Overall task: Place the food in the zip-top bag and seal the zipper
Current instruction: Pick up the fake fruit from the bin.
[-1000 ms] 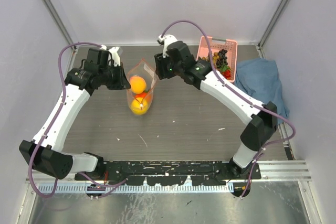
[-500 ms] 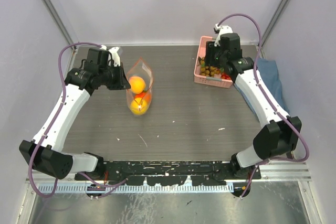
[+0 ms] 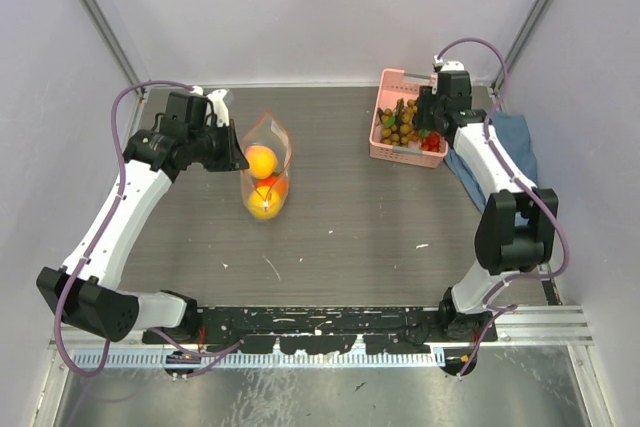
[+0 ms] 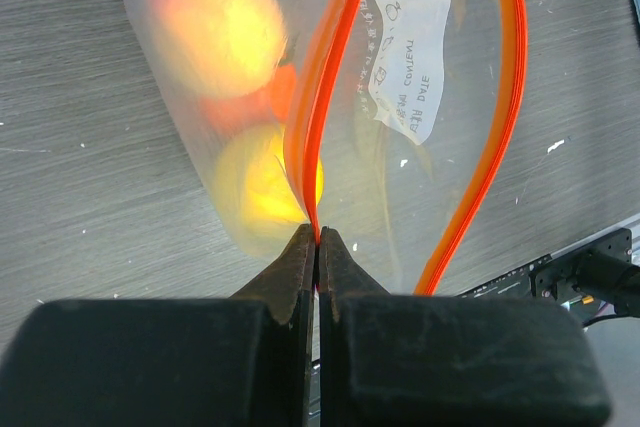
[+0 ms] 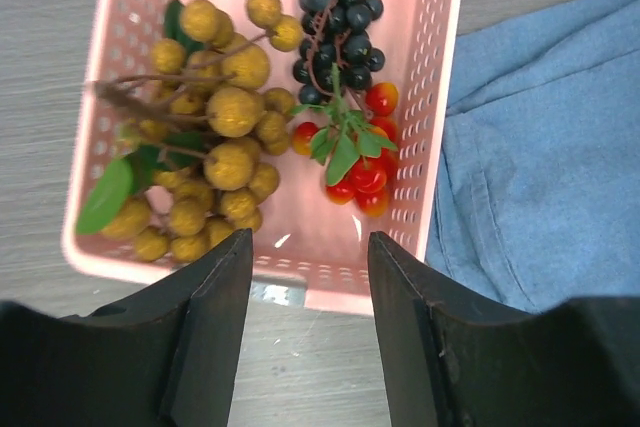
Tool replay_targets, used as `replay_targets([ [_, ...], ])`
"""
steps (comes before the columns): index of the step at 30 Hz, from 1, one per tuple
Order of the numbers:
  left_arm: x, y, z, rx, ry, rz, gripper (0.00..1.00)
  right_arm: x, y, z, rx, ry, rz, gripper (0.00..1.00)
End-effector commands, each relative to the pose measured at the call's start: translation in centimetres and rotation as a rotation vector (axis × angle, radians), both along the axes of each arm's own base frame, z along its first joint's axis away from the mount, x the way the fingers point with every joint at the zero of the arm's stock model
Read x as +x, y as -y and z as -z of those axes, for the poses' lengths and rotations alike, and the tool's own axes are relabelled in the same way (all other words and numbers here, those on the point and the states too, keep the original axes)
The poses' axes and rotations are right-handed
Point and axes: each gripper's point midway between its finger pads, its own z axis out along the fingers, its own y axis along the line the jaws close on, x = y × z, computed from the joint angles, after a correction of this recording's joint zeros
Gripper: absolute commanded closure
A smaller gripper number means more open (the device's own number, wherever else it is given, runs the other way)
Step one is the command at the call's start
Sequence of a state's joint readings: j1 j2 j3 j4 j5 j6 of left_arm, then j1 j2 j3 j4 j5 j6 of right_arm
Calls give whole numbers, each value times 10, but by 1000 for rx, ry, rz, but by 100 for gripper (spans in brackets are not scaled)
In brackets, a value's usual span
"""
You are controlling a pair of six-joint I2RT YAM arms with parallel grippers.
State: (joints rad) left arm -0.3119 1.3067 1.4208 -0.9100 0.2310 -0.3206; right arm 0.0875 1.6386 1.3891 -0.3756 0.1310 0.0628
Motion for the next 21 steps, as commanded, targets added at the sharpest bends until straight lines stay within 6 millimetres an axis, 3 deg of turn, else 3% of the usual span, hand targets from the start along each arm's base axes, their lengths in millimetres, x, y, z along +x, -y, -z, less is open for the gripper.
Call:
replay_targets([
  [1, 6, 0, -16, -8, 59, 14, 100, 30, 19, 7, -51, 38, 35, 46],
  [5, 7, 0, -15, -7, 60, 15, 100, 44, 29, 39, -81, -15, 33, 50],
  [10, 7, 1, -15, -7, 57, 15, 100, 60, 35, 65, -120, -47, 10, 54],
  [21, 8, 1, -14, -12, 56, 19, 100, 82, 36, 61, -149, 19, -66, 44],
])
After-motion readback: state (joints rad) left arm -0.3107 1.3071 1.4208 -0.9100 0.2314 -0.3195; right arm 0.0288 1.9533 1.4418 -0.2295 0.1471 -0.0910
